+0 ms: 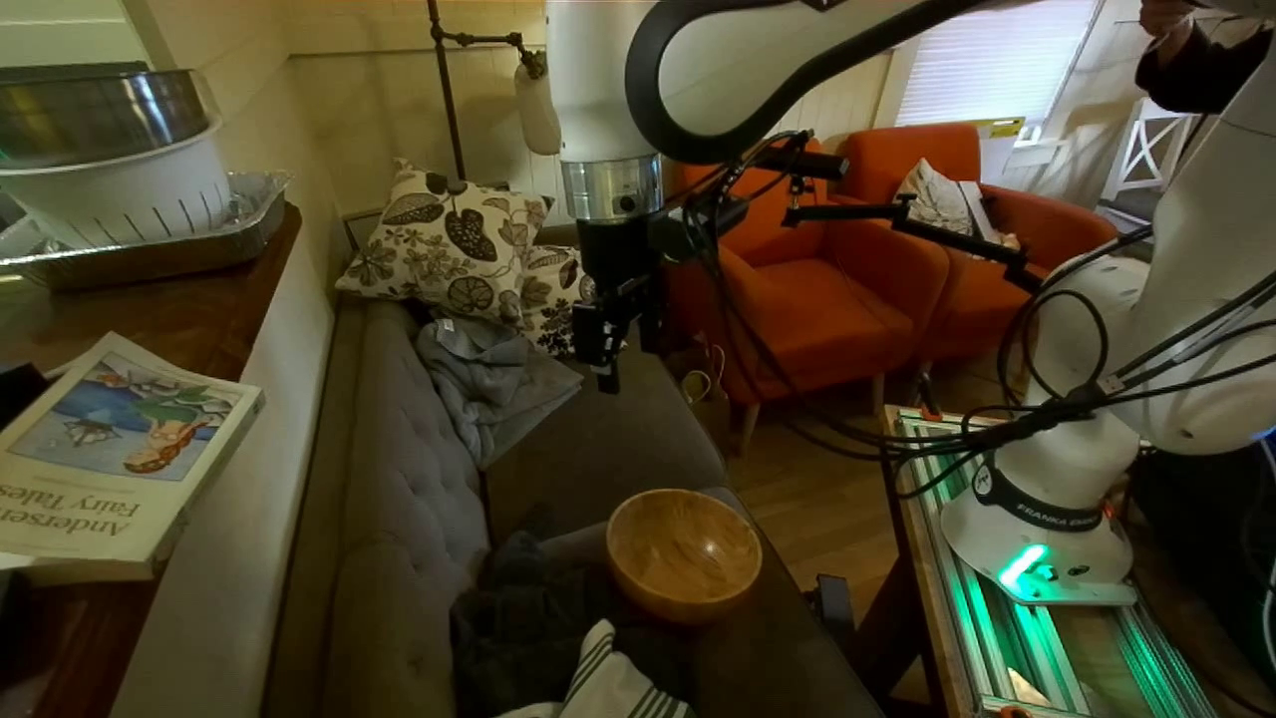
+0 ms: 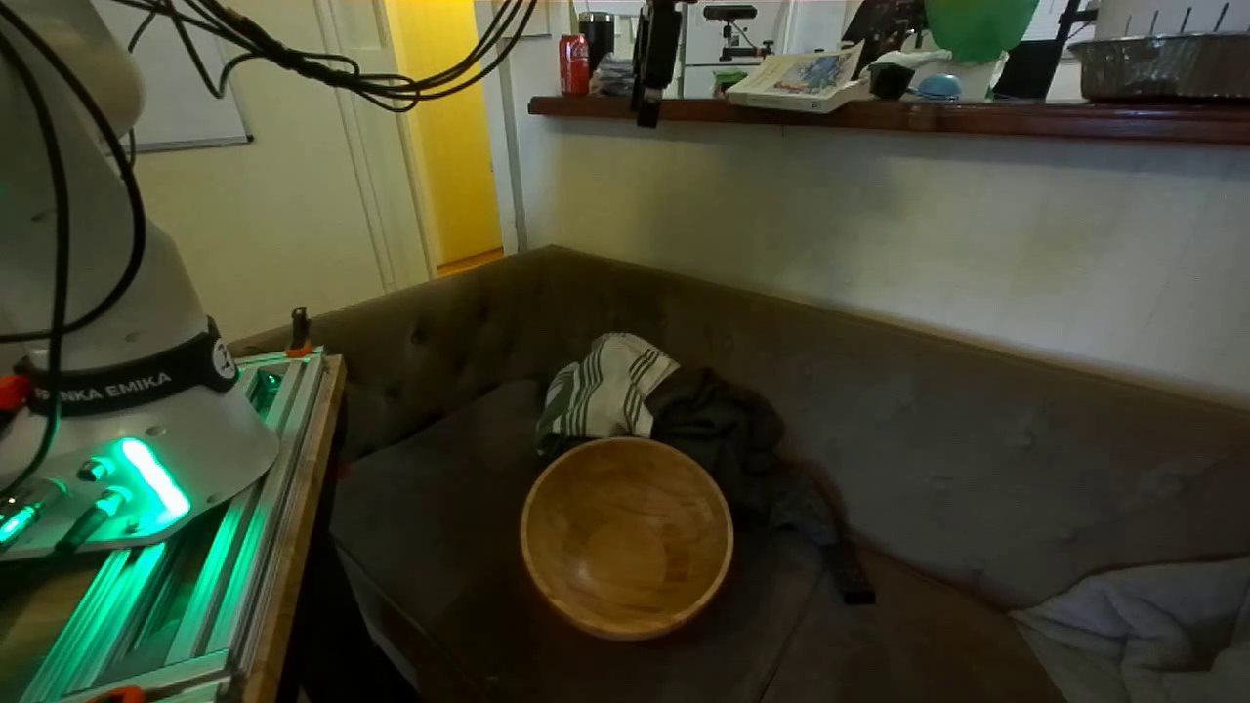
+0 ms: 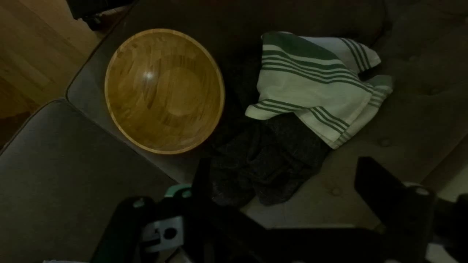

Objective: Put the white towel in the basket

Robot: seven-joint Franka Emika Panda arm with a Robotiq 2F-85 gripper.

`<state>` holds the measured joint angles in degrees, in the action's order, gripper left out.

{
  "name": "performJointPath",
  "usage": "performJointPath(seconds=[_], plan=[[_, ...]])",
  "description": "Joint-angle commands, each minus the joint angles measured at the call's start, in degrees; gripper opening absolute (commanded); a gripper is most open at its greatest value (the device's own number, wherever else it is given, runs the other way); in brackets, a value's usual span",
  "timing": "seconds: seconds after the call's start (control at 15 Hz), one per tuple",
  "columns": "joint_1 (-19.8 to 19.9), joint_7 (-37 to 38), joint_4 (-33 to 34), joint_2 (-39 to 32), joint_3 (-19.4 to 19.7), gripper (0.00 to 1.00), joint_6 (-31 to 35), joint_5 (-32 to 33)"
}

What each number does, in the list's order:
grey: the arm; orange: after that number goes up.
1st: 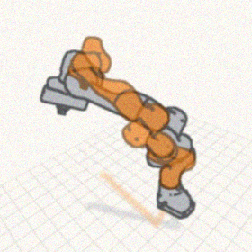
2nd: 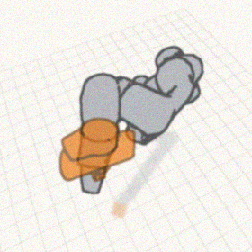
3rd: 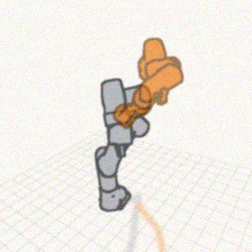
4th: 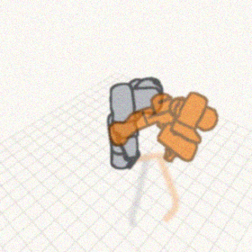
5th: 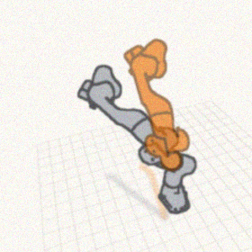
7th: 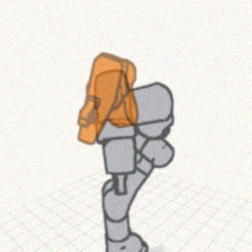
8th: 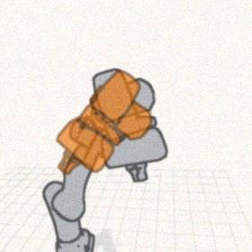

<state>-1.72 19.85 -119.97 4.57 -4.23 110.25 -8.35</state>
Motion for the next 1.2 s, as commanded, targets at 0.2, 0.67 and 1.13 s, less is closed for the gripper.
performJointPath(seconds=[0.2,0.67,1.13], plan=[[-0.3,0.0,0.1,-0.2,0.3,1.0,-0.2,0.0],[-1.7,3.4,-7.4,-0.1,-1.2,1.0,8.9,-2.5],[-5.1,14.2,-22.7,-4.5,-4.7,1.0,30.5,-0.8]])
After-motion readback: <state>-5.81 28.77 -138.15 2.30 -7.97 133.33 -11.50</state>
